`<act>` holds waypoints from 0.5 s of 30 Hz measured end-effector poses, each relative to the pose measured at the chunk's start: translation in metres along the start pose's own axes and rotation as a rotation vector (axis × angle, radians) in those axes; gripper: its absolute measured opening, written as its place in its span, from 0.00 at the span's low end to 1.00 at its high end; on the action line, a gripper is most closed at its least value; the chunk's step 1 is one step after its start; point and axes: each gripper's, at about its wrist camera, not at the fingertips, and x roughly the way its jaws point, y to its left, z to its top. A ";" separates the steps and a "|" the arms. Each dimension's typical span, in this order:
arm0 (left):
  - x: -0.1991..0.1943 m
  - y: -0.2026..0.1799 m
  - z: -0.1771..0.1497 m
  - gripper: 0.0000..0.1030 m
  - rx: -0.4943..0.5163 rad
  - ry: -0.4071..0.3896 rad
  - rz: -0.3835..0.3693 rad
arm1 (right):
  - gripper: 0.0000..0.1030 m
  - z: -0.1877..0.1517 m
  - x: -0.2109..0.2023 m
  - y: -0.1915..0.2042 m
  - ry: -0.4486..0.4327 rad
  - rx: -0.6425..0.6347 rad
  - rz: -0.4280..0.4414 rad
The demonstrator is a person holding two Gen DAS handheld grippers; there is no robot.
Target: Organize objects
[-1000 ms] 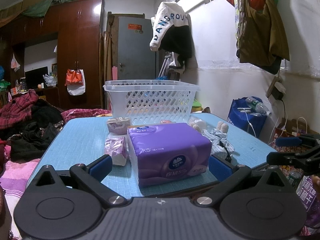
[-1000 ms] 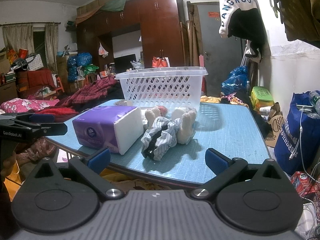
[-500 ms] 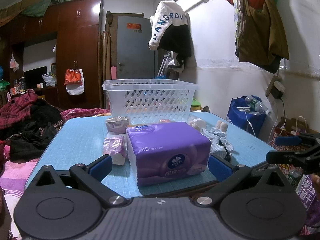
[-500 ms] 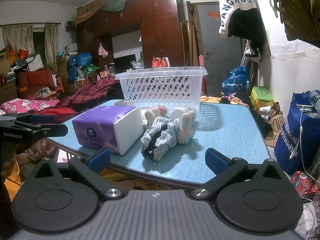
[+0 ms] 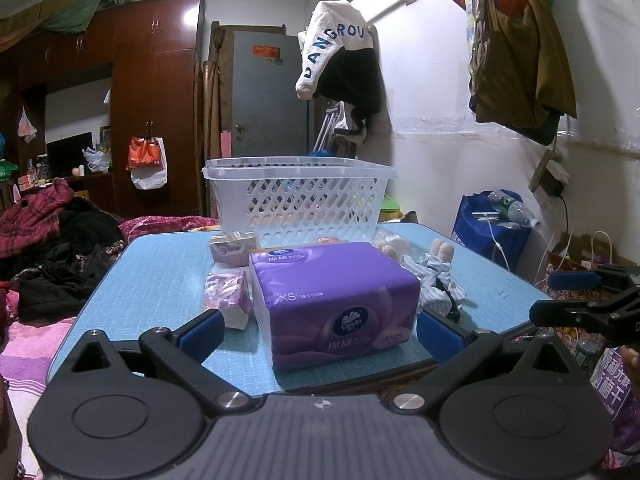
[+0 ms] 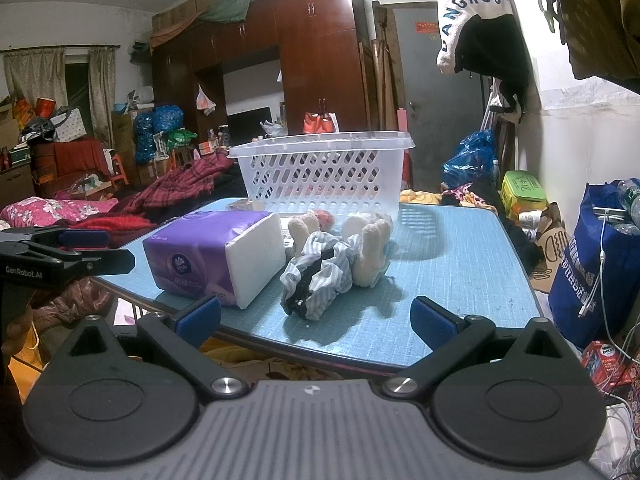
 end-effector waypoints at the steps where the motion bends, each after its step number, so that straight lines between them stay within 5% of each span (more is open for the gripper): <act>1: 0.000 0.000 0.000 1.00 0.000 0.000 0.001 | 1.00 0.000 0.000 0.000 0.000 0.001 0.000; 15: 0.000 -0.001 -0.001 1.00 0.001 0.002 -0.001 | 1.00 0.000 0.000 0.000 0.002 0.003 -0.001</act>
